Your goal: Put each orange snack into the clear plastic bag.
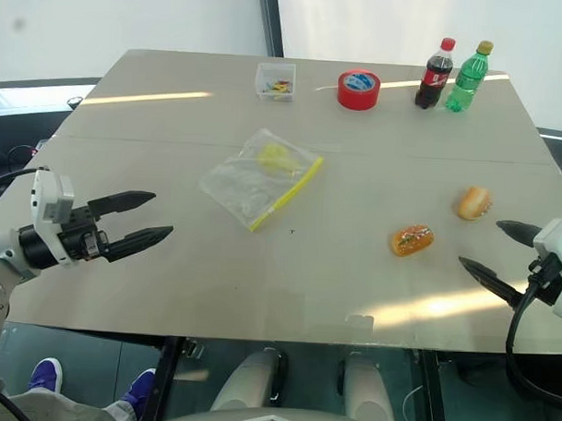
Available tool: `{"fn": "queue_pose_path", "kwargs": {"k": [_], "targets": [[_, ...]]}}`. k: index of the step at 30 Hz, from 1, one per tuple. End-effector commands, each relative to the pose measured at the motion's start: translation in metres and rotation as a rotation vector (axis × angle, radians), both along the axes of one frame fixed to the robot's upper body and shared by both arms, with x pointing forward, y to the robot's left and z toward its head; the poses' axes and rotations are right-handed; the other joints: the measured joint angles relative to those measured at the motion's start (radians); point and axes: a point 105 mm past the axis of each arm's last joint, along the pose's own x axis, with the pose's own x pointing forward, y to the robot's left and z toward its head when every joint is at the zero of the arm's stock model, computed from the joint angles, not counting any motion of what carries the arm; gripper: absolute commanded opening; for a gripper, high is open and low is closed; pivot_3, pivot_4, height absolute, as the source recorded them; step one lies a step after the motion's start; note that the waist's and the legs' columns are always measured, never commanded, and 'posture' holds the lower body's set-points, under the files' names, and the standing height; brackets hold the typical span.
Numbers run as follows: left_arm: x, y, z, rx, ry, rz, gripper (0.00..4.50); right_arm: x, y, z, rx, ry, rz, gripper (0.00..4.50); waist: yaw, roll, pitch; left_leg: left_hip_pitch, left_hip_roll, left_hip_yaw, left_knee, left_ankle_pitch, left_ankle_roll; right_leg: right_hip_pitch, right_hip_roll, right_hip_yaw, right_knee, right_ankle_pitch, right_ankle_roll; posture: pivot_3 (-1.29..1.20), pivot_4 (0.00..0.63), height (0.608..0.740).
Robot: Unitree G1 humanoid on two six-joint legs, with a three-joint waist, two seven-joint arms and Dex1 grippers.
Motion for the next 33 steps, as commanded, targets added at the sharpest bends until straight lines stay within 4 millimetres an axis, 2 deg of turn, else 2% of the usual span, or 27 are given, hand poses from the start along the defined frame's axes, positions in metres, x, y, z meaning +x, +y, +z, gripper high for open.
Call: {"fn": "queue_pose_path", "kwargs": {"k": [1,9,13,20,23,28,33], "targets": [[0.003,-0.003,0.005,-0.007,-0.015,-0.02,4.47,0.003,0.004,0.012,-0.019,-0.047,0.004,4.5,0.0,0.0,0.0,0.0,0.0,0.0,0.0,0.0,0.0,0.0,0.0,0.0,0.0,0.0,0.0,0.0,0.15,0.74],[0.012,-0.019,0.004,-0.036,-0.033,-0.031,4.47,0.011,0.018,0.015,-0.002,-0.064,0.034,4.5,0.0,0.0,0.0,0.0,0.0,0.0,0.001,0.0,0.0,0.0,0.002,0.0,0.0,0.0,0.0,0.0,0.15,0.74],[0.016,-0.023,0.005,0.023,-0.1,-0.003,4.47,0.013,0.022,0.015,0.002,-0.071,0.048,4.5,0.001,0.0,0.0,0.0,0.0,0.0,0.001,0.0,0.0,0.0,0.002,0.0,0.0,0.0,0.0,0.0,0.15,0.74],[0.035,-0.02,0.004,0.233,-0.285,0.124,4.47,0.018,0.04,0.02,0.02,-0.104,0.108,4.5,0.001,0.0,0.0,0.0,0.0,0.0,0.001,0.0,0.0,0.0,0.002,0.0,0.0,0.0,0.0,0.0,0.15,0.74],[0.039,-0.015,-0.004,0.33,-0.306,0.164,4.47,0.022,0.058,0.025,0.047,-0.132,0.161,4.5,-0.002,0.0,0.0,0.0,0.0,0.0,0.001,0.0,0.0,0.0,0.002,0.0,0.0,0.0,0.0,0.0,0.15,0.74],[0.048,-0.01,-0.017,0.748,-0.475,0.175,4.47,0.026,0.097,0.032,0.093,-0.177,0.267,4.5,0.0,0.0,0.0,0.0,0.0,0.0,0.001,0.0,0.0,0.0,0.003,0.0,0.0,0.0,0.0,0.0,0.15,0.74],[0.062,-0.03,-0.016,0.976,-0.753,0.049,4.47,0.024,0.141,0.029,0.132,-0.184,0.398,4.5,0.006,-0.001,0.0,-0.001,-0.002,-0.002,0.001,0.0,0.0,0.0,0.002,-0.002,0.0,0.0,0.0,0.0,0.15,0.74]]}}
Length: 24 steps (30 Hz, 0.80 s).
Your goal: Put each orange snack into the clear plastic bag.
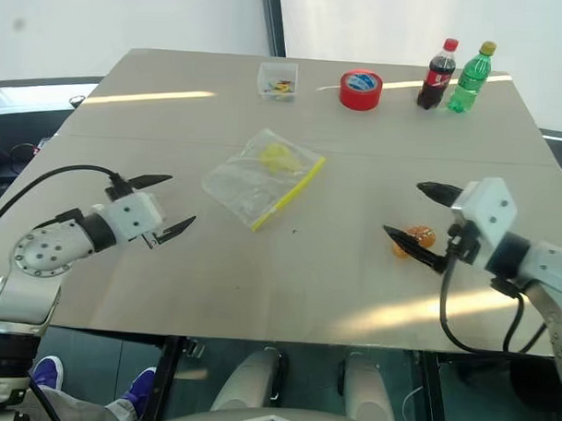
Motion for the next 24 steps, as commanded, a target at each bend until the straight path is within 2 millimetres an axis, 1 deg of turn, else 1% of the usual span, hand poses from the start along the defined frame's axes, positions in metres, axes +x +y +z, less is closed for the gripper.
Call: {"fn": "queue_pose_path", "kwargs": {"k": [1,4,6,8,15,20,21,22,23,24], "targets": [[0.008,-0.019,0.012,0.165,-0.176,-0.115,4.47,-0.01,0.03,0.0,-0.001,-0.024,0.105,4.5,0.003,0.0,0.0,0.0,0.0,-0.001,0.0,0.0,0.0,0.0,0.0,-0.001,0.0,0.0,0.0,0.0,0.15,0.74],[0.016,-0.033,0.006,0.264,-0.237,-0.188,4.47,-0.008,0.034,-0.007,-0.022,-0.022,0.113,4.5,0.001,0.0,0.0,-0.002,-0.003,-0.002,0.0,0.0,0.0,0.0,-0.002,-0.002,0.0,0.0,0.0,0.0,0.15,0.74],[0.021,-0.038,-0.001,0.328,-0.246,-0.22,4.47,-0.007,0.035,-0.008,-0.02,-0.025,0.113,4.5,-0.001,0.0,0.0,-0.002,-0.005,-0.002,0.0,0.0,0.0,0.0,-0.002,-0.002,0.0,0.0,0.0,0.0,0.15,0.74],[0.024,-0.048,-0.008,0.36,-0.253,-0.267,4.47,-0.008,0.037,-0.007,-0.011,-0.029,0.112,4.5,-0.002,0.0,0.0,-0.002,-0.005,-0.002,0.0,0.0,0.0,0.0,-0.002,-0.002,0.001,0.0,0.0,0.0,0.15,0.74],[0.029,-0.083,-0.029,0.382,-0.234,-0.375,4.47,-0.007,0.031,-0.008,-0.015,-0.049,0.066,4.5,-0.003,0.0,0.0,-0.002,-0.005,-0.002,0.001,0.0,0.0,0.0,-0.002,-0.004,0.002,0.0,0.0,0.0,0.15,0.74],[0.037,-0.098,-0.053,0.376,-0.154,-0.371,4.47,-0.006,0.028,-0.009,-0.005,-0.06,0.041,4.5,0.004,0.001,-0.002,-0.002,-0.007,-0.002,0.003,0.0,0.001,0.001,-0.002,-0.005,0.003,0.0,0.001,0.0,0.15,0.74],[0.037,-0.099,-0.057,0.377,-0.136,-0.374,4.23,-0.006,0.028,-0.01,-0.008,-0.064,0.038,4.5,0.004,0.001,-0.002,-0.002,-0.007,-0.002,0.004,0.0,0.001,0.002,-0.002,-0.005,0.003,0.0,0.001,0.0,0.15,0.74],[0.036,-0.1,-0.061,0.368,-0.108,-0.379,3.88,-0.005,0.028,-0.01,-0.008,-0.067,0.035,4.5,0.003,0.001,-0.002,-0.001,-0.007,-0.002,0.004,0.0,0.001,0.002,-0.002,-0.006,0.003,0.0,0.001,0.0,0.15,0.74],[0.035,-0.103,-0.064,0.35,-0.08,-0.393,3.74,-0.005,0.028,-0.01,-0.006,-0.069,0.031,4.5,0.002,0.002,-0.003,-0.001,-0.007,-0.002,0.004,0.0,0.001,0.002,-0.002,-0.006,0.003,0.0,0.001,0.0,0.15,0.74],[0.037,-0.103,-0.065,0.342,-0.071,-0.39,3.25,-0.004,0.028,-0.011,-0.013,-0.076,0.025,4.5,0.002,0.004,-0.005,-0.001,-0.007,-0.002,0.004,0.0,0.001,0.002,-0.002,-0.005,0.003,0.0,0.001,0.0,0.15,0.74]]}}
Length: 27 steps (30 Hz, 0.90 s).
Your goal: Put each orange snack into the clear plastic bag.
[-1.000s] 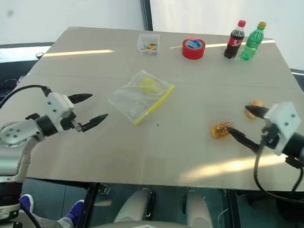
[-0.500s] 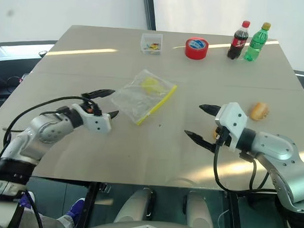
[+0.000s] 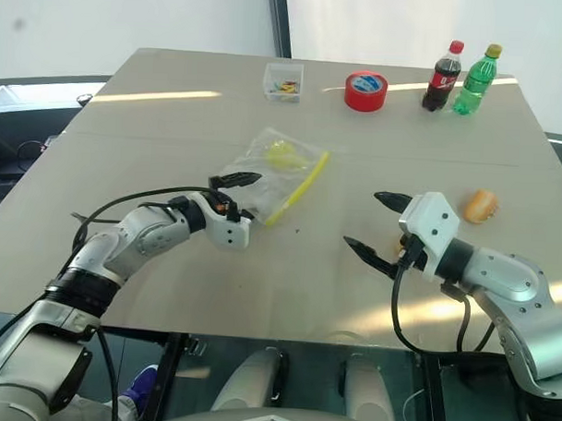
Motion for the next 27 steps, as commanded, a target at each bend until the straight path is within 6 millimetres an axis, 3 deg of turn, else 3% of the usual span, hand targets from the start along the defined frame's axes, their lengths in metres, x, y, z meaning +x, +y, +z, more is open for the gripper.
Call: {"fn": "queue_pose_path", "kwargs": {"k": [1,3,7,10,16,20,27], "targets": [[-0.003,-0.005,-0.032,0.016,0.137,-0.008,2.61,0.0,0.0,0.009,-0.01,-0.081,-0.016,4.5,0.001,0.002,-0.002,0.0,0.0,0.0,0.0,0.0,0.0,0.0,0.0,0.0,0.0,0.0,0.0,0.0,0.15,0.74],[0.004,-0.002,-0.026,-0.034,0.13,0.02,2.06,0.002,0.001,0.007,-0.019,-0.09,-0.02,4.5,0.002,0.003,-0.003,0.0,0.0,0.0,0.0,0.0,0.0,0.0,0.0,0.0,0.0,0.0,0.0,0.0,0.15,0.74],[0.011,0.007,-0.016,-0.099,0.206,0.034,0.14,0.004,0.004,0.005,-0.042,-0.125,-0.031,4.5,0.0,0.006,-0.005,0.0,-0.001,0.0,0.0,0.0,0.0,0.0,0.0,0.0,0.001,0.0,0.0,0.0,0.15,0.74],[0.013,0.013,0.001,-0.192,0.261,0.046,0.06,0.008,0.006,0.003,-0.062,-0.156,-0.043,4.5,-0.006,0.007,-0.006,0.0,-0.001,0.0,0.0,0.0,0.0,0.0,0.0,0.0,0.001,0.0,0.0,0.0,0.15,0.74],[0.001,0.009,0.059,-0.513,0.364,-0.1,0.06,0.026,0.012,-0.005,-0.185,-0.245,-0.067,4.5,-0.015,0.005,-0.005,-0.001,0.0,-0.004,0.0,0.0,0.0,-0.002,0.001,0.001,0.0,0.0,0.0,0.0,0.15,0.74],[-0.011,0.011,0.092,-0.579,0.397,-0.207,0.06,0.054,0.023,-0.009,-0.284,-0.332,-0.083,4.5,-0.024,0.005,-0.005,-0.001,0.0,-0.004,0.0,0.0,0.0,-0.002,0.001,0.001,0.0,0.0,0.0,0.0,0.15,0.74],[-0.033,0.008,0.118,-0.598,0.476,-0.32,0.06,0.088,0.049,-0.007,-0.278,-0.403,-0.096,4.5,-0.034,0.005,-0.005,-0.001,0.0,-0.004,0.0,0.0,0.0,-0.002,0.002,0.001,-0.001,0.0,0.0,0.0,0.15,0.74]]}}
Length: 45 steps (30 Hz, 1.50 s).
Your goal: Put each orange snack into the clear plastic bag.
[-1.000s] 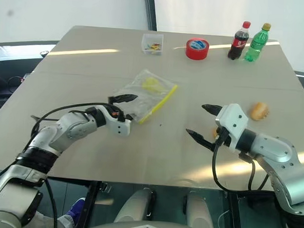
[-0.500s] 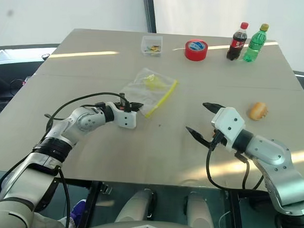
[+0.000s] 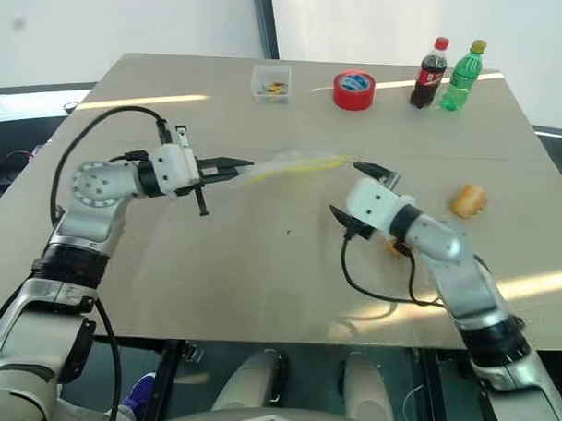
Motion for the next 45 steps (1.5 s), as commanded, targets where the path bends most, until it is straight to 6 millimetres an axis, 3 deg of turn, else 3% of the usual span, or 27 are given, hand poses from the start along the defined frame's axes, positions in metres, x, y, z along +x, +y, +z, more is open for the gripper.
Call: {"fn": "queue_pose_path", "kwargs": {"k": [1,5,9,14,23,25,26,31,34,35,38,42,45], "targets": [[-0.012,0.004,0.02,-0.008,-0.029,-0.037,0.06,0.011,0.009,0.009,-0.008,-0.085,0.003,4.5,0.0,0.0,0.0,0.0,0.0,0.0,0.0,0.0,0.0,0.0,0.0,0.0,0.0,0.0,0.0,0.0,0.15,0.74],[-0.019,0.006,0.022,0.019,-0.024,-0.06,0.06,0.023,0.013,0.014,-0.029,-0.142,-0.011,4.5,0.0,0.0,0.0,0.0,0.0,0.0,0.0,0.0,0.0,0.0,0.0,0.0,0.0,0.0,0.0,0.0,0.15,0.74],[-0.023,0.009,0.017,0.068,-0.026,-0.072,0.06,0.032,0.005,0.025,-0.047,-0.216,-0.046,4.5,0.002,0.0,0.0,0.0,0.0,0.0,0.0,0.0,0.0,0.0,0.0,0.0,0.0,0.0,0.0,0.0,0.15,0.74],[-0.025,0.013,0.015,0.093,-0.035,-0.065,0.06,0.026,-0.01,0.033,-0.039,-0.229,-0.051,4.5,0.002,0.001,0.0,0.0,0.0,0.0,0.0,0.0,0.0,0.0,0.0,0.001,0.0,0.0,0.0,0.0,0.15,0.74],[-0.028,0.007,0.016,0.081,-0.044,-0.102,0.06,0.013,0.008,0.012,-0.042,-0.145,0.093,4.5,-0.003,0.001,0.001,0.001,0.0,0.001,0.0,0.0,0.0,0.0,0.001,0.001,0.001,0.0,0.0,0.0,0.15,0.74],[-0.029,0.006,0.017,0.085,-0.047,-0.109,0.0,0.017,0.008,0.012,-0.038,-0.139,0.098,4.0,-0.002,0.001,0.001,0.001,0.0,0.001,0.0,0.0,0.0,0.0,0.001,0.001,0.001,0.0,0.0,0.0,0.15,0.74],[-0.029,0.006,0.017,0.088,-0.051,-0.11,0.0,0.019,0.007,0.014,-0.029,-0.137,0.09,4.0,-0.001,0.001,0.001,0.001,0.0,0.001,0.0,0.0,0.0,0.0,0.001,0.001,0.001,0.0,0.0,0.0,0.15,0.74],[-0.028,0.005,0.016,0.083,-0.065,-0.106,0.0,0.024,0.001,0.014,-0.042,-0.132,0.093,1.86,0.001,0.001,0.001,0.001,0.0,0.001,0.0,0.0,0.0,0.0,0.001,0.001,0.001,0.0,0.0,0.0,0.15,0.74],[-0.026,0.004,0.017,0.078,-0.089,-0.094,0.0,0.023,-0.001,0.014,-0.034,-0.125,0.093,0.32,0.0,0.001,0.001,0.0,0.0,0.001,0.0,0.0,0.0,0.0,0.001,0.001,0.0,0.0,0.0,0.0,0.15,0.74],[-0.025,0.004,0.017,0.073,-0.095,-0.089,0.0,0.023,-0.001,0.014,-0.031,-0.124,0.092,0.02,0.0,0.001,0.001,0.0,0.0,0.001,0.0,0.0,0.0,0.0,0.001,0.001,0.0,0.0,0.0,0.0,0.15,0.74],[-0.022,0.001,0.018,0.06,-0.119,-0.072,0.0,0.022,-0.003,0.021,-0.001,-0.158,0.07,0.02,0.0,0.001,0.001,0.001,0.0,0.001,0.0,0.0,0.0,0.0,0.001,0.001,0.001,0.0,0.0,0.0,0.15,0.74],[-0.01,-0.001,0.02,0.024,-0.137,-0.018,0.0,0.029,-0.022,0.035,0.017,-0.249,-0.132,0.02,0.004,0.001,0.001,0.001,0.0,0.0,0.0,0.0,0.0,0.0,0.001,0.001,0.001,0.0,0.0,0.0,0.15,0.74],[-0.007,-0.002,0.016,0.017,-0.083,0.0,1.24,0.03,-0.027,0.039,0.005,-0.204,-0.159,0.0,0.002,0.001,0.001,0.0,0.0,0.001,0.0,0.0,0.0,0.0,0.001,0.002,0.001,0.0,0.0,0.0,0.15,0.74]]}}
